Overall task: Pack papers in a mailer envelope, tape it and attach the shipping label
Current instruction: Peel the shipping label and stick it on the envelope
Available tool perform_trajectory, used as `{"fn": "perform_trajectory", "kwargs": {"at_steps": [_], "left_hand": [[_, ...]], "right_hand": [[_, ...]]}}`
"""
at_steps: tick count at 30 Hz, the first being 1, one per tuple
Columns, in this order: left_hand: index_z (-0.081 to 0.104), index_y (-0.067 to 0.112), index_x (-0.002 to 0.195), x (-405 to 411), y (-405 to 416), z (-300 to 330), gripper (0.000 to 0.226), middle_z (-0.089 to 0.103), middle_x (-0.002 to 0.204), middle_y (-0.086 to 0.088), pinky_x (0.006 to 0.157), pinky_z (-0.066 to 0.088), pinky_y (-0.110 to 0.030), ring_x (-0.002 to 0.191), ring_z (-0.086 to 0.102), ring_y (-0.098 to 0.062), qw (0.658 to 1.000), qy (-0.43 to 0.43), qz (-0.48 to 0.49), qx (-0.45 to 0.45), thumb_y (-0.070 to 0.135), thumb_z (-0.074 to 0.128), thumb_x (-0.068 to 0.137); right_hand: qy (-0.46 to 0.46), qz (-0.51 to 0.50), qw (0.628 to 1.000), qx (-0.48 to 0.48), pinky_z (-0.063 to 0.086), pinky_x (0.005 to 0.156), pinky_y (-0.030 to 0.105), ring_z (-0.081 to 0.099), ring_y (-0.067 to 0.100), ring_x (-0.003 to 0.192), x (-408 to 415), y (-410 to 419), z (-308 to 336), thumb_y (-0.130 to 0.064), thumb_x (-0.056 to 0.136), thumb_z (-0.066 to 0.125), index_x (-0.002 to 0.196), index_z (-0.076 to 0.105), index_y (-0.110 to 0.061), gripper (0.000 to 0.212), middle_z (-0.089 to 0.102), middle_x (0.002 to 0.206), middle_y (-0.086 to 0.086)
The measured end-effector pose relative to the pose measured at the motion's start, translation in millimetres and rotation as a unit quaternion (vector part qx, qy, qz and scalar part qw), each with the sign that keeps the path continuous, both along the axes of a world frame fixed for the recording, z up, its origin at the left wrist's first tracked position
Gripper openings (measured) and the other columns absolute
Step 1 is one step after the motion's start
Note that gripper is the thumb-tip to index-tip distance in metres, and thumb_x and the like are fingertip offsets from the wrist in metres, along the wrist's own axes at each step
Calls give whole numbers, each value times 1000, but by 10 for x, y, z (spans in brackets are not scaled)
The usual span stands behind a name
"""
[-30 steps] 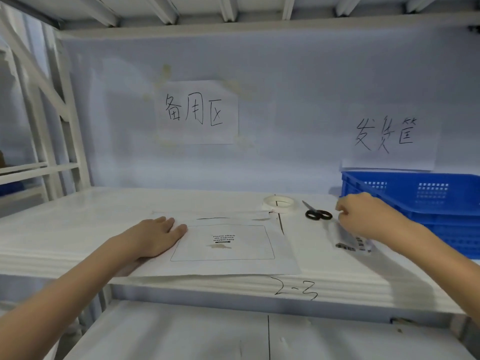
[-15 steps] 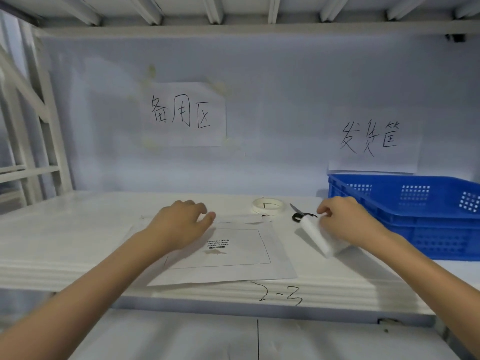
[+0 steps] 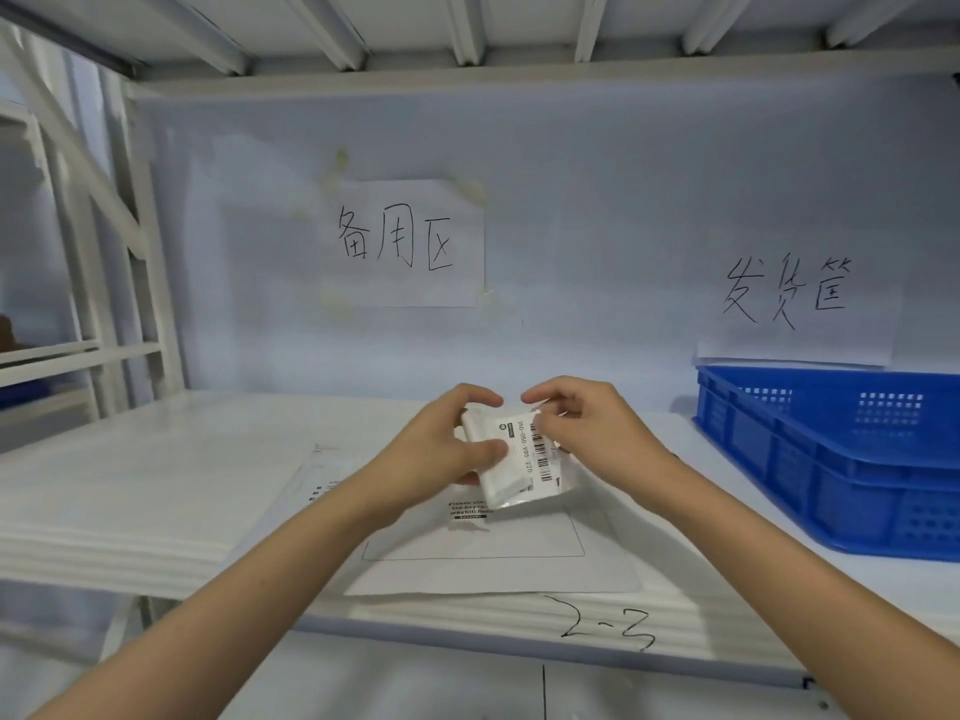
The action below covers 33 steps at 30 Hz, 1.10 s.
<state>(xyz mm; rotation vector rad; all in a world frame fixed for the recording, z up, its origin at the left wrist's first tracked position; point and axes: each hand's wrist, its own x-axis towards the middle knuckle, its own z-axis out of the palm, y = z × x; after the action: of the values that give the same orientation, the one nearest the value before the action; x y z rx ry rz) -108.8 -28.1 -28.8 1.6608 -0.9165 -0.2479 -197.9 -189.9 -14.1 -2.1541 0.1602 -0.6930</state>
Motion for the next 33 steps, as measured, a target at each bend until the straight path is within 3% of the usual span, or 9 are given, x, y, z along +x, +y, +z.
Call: {"fn": "perform_trajectory", "kwargs": {"at_steps": [3, 9, 11, 14, 16, 20, 26, 30, 33], "left_hand": [[63, 20, 114, 187, 156, -22, 31, 64, 119, -12, 80, 60, -32, 95, 72, -19, 998, 51, -26, -18, 2, 62, 90], [63, 15, 100, 418, 337, -107, 17, 64, 103, -14, 89, 57, -45, 86, 69, -23, 996, 82, -17, -15, 2, 56, 92], [61, 13, 94, 435, 362, -120, 4, 65, 106, -19, 83, 57, -44, 83, 69, -24, 997, 76, -16, 16, 14, 56, 94], [55, 12, 86, 466, 327, -145, 25, 68, 94, -9, 68, 55, -37, 69, 64, -21, 995, 50, 22, 89, 34, 62, 92], [48, 12, 79, 511, 294, -166, 26, 64, 85, -7, 63, 56, -35, 63, 63, -21, 994, 26, 42, 100, 23, 69, 87], [51, 10, 85, 646, 323, -191, 19, 60, 111, -27, 73, 60, -33, 83, 69, -25, 997, 38, 21, 62, -8, 57, 86], [61, 3, 87, 762, 390, -258, 14, 65, 124, -12, 77, 58, -27, 105, 69, -30, 991, 122, -59, -6, -8, 55, 93], [70, 7, 85, 745, 346, -248, 13, 68, 102, -9, 72, 54, -22, 83, 67, -15, 998, 11, 14, 67, -2, 61, 90], [73, 26, 89, 722, 265, -239, 15, 61, 110, 2, 88, 41, -25, 101, 51, -12, 963, -177, 98, 181, 13, 68, 83]], "right_hand": [[16, 32, 997, 72, 56, 74, 34, 70, 22, 85, 106, 32, -27, -2, 90, 53, 96, 68, -21, 26, 74, 96, 11], [41, 42, 988, 146, 51, 63, 21, 64, 15, 73, 283, 88, -97, 0, 90, 50, 91, 71, -17, 27, 72, 90, 6], [53, 40, 988, 141, 47, 59, 17, 62, 12, 71, 335, 112, -117, -3, 91, 51, 92, 73, -17, 26, 71, 86, 1], [59, 39, 987, 142, 44, 59, 18, 61, 13, 71, 423, 149, -131, -5, 92, 51, 92, 73, -17, 25, 70, 85, 2], [62, 39, 986, 148, 45, 61, 21, 62, 16, 73, 472, 151, -140, -7, 92, 52, 90, 73, -18, 25, 71, 86, 3], [68, 46, 975, 207, 48, 70, 27, 65, 16, 77, 509, 90, -176, -15, 89, 58, 91, 77, -15, 20, 75, 87, 3], [71, 138, 922, 354, 56, 70, 33, 66, 26, 90, 476, -46, -253, 13, 84, 41, 111, 70, -5, 43, 75, 102, 10], [71, 178, 915, 355, 61, 76, 40, 70, 29, 91, 451, -23, -279, 18, 87, 48, 112, 66, -5, 39, 73, 107, 12], [47, 181, 922, 340, 61, 76, 37, 70, 29, 91, 451, 18, -278, 19, 88, 50, 108, 67, -7, 37, 71, 106, 13]]}}
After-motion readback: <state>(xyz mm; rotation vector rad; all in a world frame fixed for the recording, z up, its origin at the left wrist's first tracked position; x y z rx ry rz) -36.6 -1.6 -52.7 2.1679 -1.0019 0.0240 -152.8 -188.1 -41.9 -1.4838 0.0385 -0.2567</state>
